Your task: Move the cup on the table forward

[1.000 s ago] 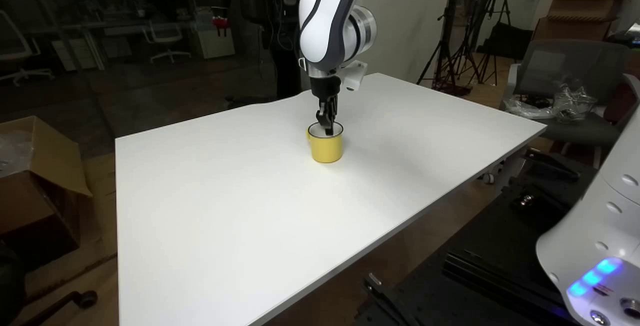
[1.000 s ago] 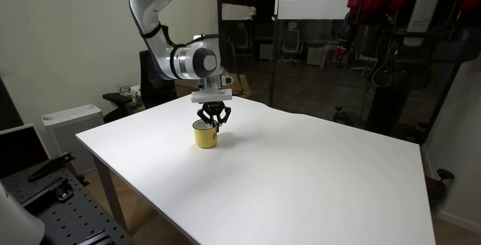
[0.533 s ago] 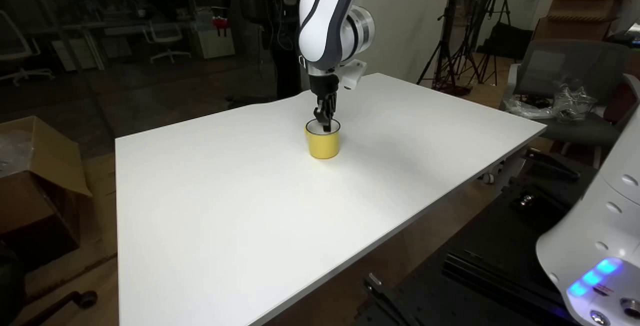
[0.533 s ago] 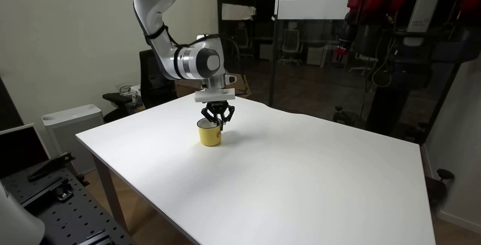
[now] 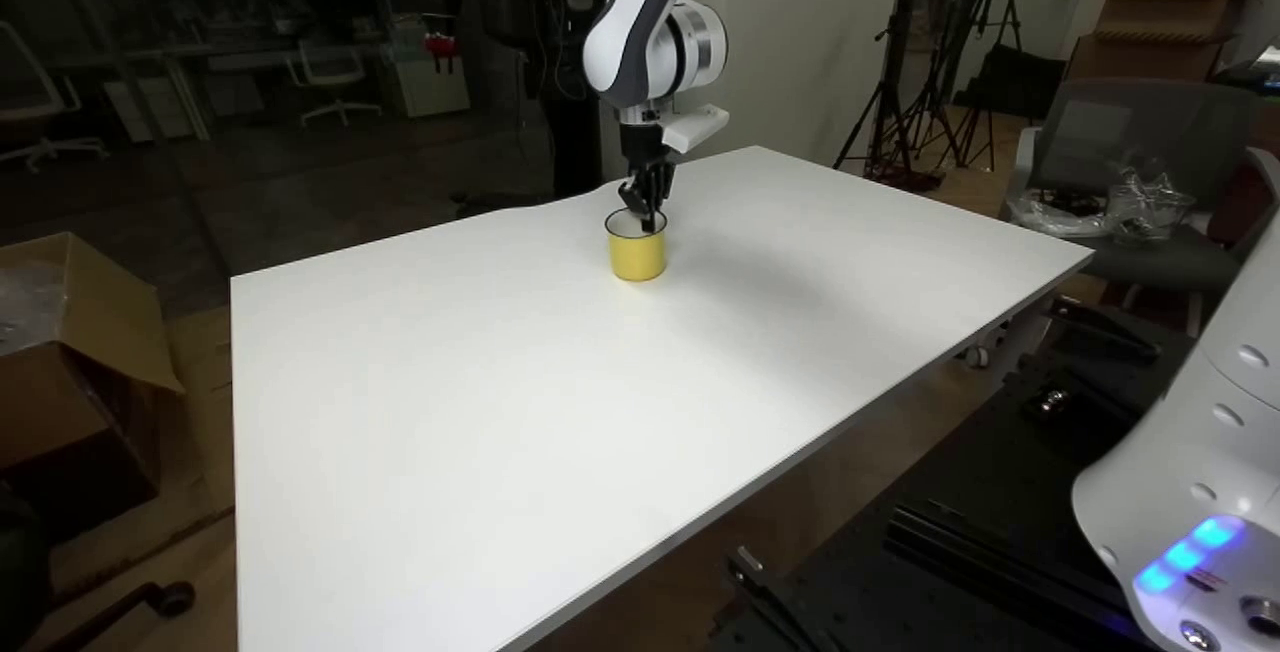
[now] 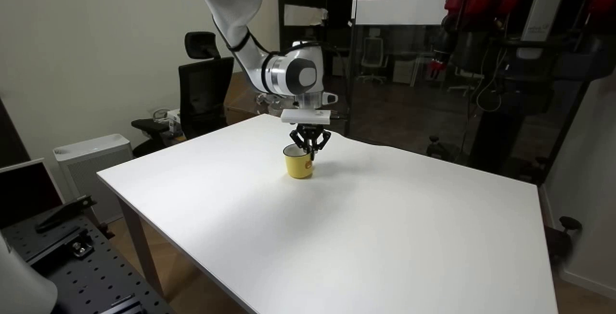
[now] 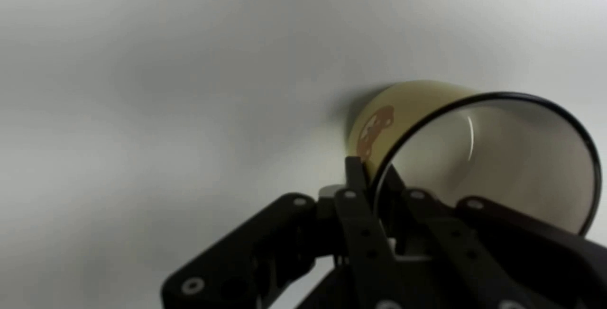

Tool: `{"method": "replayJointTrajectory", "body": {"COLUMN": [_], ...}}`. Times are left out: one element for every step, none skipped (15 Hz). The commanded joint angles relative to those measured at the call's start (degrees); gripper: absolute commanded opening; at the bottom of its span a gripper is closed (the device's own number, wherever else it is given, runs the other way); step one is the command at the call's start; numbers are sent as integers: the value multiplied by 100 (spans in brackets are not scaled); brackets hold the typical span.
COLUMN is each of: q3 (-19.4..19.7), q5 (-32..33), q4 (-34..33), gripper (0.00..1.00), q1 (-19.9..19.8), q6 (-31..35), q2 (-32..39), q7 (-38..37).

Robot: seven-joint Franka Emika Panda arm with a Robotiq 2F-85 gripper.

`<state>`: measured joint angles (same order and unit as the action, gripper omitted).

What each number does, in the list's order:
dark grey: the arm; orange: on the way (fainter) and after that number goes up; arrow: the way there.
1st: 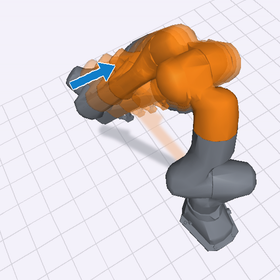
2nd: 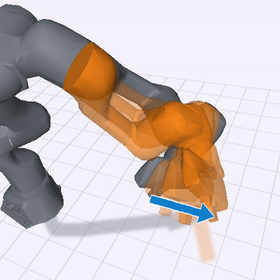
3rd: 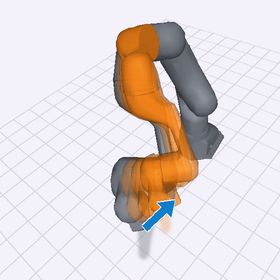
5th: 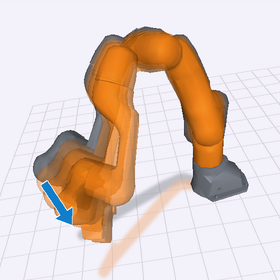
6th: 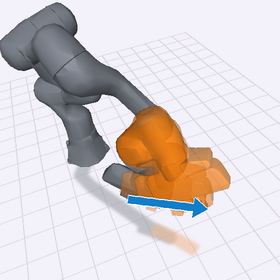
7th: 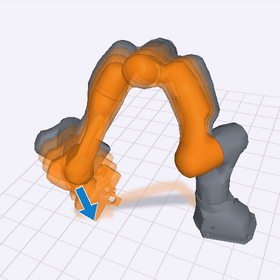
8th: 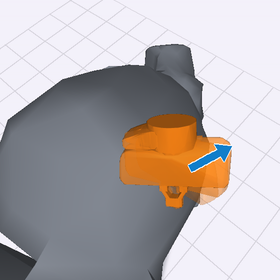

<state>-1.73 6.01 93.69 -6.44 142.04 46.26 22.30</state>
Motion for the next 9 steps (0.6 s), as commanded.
{"method": "replayJointTrajectory", "body": {"q3": [-36,-22,-17,-12,-2,-2,12,-1,-8], "q5": [-382,-455,-510,-550,-569,-589,-579,-594,-596], "q4": [-1416,-1705,-1942,-2149,-2331,-2500,-2655,-2798,-2933], "gripper": [3,3,3,3,3,3,3,3,3], "q1": [-189,-211,-227,-235,-232,-233,-219,-227,-228], "q6": [-1090,-1315,-1493,-1617,-1704,-1786,-1851,-1916,-1963], "q2": [666,808,924,1029,1124,1215,1300,1380,1455], "q7": [-277,-321,-364,-396,-430,-445,-471,-470,-469]}}
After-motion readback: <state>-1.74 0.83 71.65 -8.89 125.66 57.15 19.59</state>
